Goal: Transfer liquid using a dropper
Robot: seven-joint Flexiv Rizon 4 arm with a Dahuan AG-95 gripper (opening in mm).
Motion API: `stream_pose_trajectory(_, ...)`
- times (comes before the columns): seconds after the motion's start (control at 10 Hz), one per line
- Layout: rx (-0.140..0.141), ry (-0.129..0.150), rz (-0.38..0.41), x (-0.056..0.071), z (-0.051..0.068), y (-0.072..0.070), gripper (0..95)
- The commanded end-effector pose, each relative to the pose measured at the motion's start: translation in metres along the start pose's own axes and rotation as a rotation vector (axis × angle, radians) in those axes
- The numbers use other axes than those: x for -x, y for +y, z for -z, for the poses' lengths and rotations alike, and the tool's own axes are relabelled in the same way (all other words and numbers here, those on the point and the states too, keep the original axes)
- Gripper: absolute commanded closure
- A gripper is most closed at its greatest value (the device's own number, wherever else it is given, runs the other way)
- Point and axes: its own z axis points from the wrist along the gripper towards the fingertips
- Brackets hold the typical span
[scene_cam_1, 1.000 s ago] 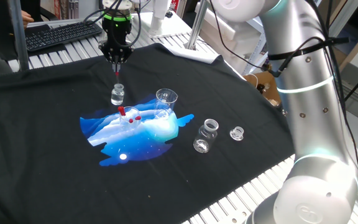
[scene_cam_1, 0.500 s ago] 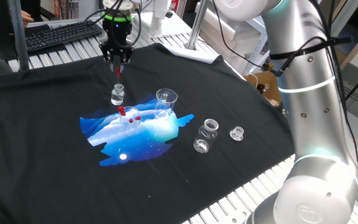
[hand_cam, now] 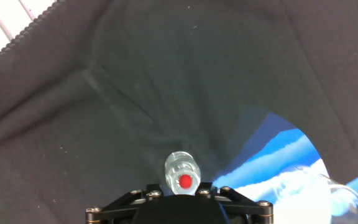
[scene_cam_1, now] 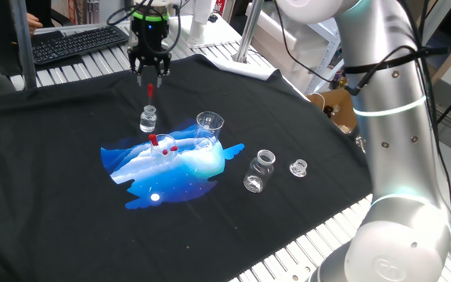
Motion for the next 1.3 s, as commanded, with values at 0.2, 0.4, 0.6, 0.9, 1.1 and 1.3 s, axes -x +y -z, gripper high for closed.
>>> stream_pose_trajectory(0.2,0.01,-0.019,0.018,-0.013,0.004,-0.009,57.0)
stream_pose_trajectory(0.4,0.011,-0.029,0.02,-0.02,0.008,-0.013,57.0)
stream_pose_trajectory(0.6,0.022,-0.066,0.014,-0.029,0.008,-0.014,57.0)
stream_pose_trajectory(0.9,0.032,-0.137,0.025,-0.034,0.004,-0.016,76.0)
stream_pose_trajectory(1.1,0.034,-0.174,0.028,-0.034,0.003,-0.015,76.0)
stream_pose_trajectory(1.3,0.038,-0.202,0.02,-0.033,-0.002,-0.012,76.0)
